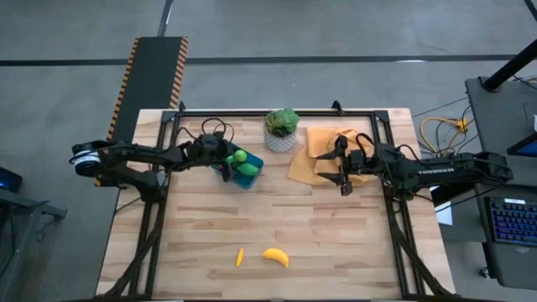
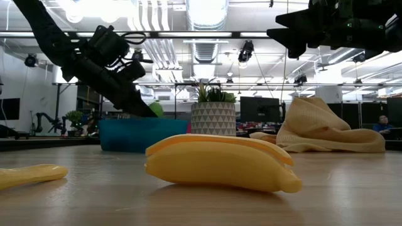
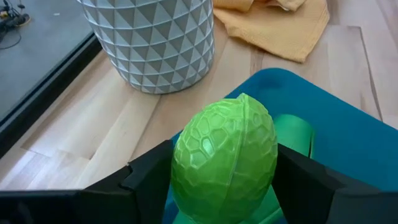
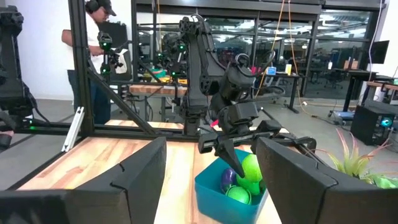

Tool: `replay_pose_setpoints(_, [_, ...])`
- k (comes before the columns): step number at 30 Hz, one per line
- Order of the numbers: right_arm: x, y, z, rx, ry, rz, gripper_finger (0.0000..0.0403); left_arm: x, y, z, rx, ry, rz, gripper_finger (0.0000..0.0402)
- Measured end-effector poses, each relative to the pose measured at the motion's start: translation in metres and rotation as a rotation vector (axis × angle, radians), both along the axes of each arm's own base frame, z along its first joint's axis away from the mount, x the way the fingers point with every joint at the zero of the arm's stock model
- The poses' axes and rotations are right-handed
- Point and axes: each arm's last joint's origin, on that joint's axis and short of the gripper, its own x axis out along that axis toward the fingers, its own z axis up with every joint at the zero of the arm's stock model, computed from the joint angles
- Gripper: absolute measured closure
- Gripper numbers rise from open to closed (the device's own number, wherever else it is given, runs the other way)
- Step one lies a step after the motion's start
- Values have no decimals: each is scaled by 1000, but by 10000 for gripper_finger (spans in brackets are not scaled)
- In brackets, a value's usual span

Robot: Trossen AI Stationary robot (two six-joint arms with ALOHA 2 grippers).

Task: Pick and placing Produce into tupperware
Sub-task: Put the green melon into the blue bin, then put the yellow corn into the blue bin

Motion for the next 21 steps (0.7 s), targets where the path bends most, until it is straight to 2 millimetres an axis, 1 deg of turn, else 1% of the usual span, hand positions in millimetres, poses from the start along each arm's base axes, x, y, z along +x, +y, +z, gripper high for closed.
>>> replay_pose_setpoints(6, [0, 0, 0, 0, 0, 0, 162, 0, 0, 2, 0, -9, -4, 150])
replay_pose_setpoints(17, [0, 0, 0, 0, 0, 0, 159, 0, -1, 4, -22, -30, -6, 146])
replay_pose_setpoints(21, [0, 0, 0, 0, 1, 0, 162, 0, -4, 7, -53, -57, -59, 145])
